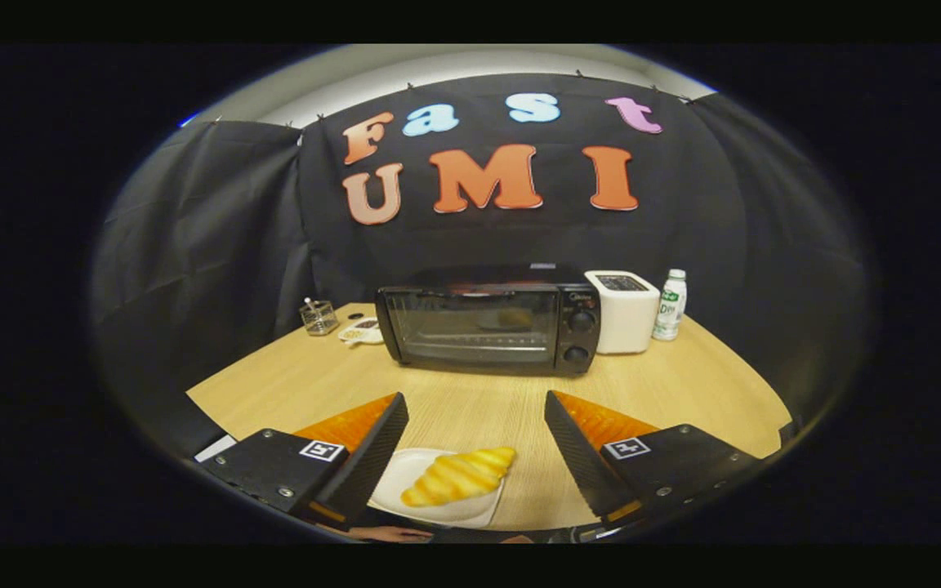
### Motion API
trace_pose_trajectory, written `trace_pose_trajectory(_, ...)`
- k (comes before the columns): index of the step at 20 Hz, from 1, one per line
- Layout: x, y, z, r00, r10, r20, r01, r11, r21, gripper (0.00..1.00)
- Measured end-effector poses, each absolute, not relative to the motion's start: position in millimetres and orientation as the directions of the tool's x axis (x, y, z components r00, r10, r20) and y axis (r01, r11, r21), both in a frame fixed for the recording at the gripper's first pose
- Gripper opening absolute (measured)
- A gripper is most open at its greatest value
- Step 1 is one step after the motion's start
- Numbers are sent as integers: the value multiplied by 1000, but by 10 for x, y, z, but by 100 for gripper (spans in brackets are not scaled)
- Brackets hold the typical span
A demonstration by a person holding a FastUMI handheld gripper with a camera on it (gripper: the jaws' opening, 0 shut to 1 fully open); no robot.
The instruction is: Open the toaster oven, put the food inside, and close the toaster oven door.
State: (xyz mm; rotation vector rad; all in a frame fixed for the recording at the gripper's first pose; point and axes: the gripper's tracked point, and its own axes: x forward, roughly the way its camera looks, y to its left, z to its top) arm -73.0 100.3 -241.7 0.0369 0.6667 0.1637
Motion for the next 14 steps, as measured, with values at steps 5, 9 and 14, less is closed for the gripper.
trace_pose_trajectory(5,-1152,1212,-2898,656,166,-736,-104,986,130,100)
trace_pose_trajectory(9,-1225,1169,-3082,632,127,-764,-79,992,100,99)
trace_pose_trajectory(14,-981,1078,-2917,665,113,-738,-43,993,113,99)
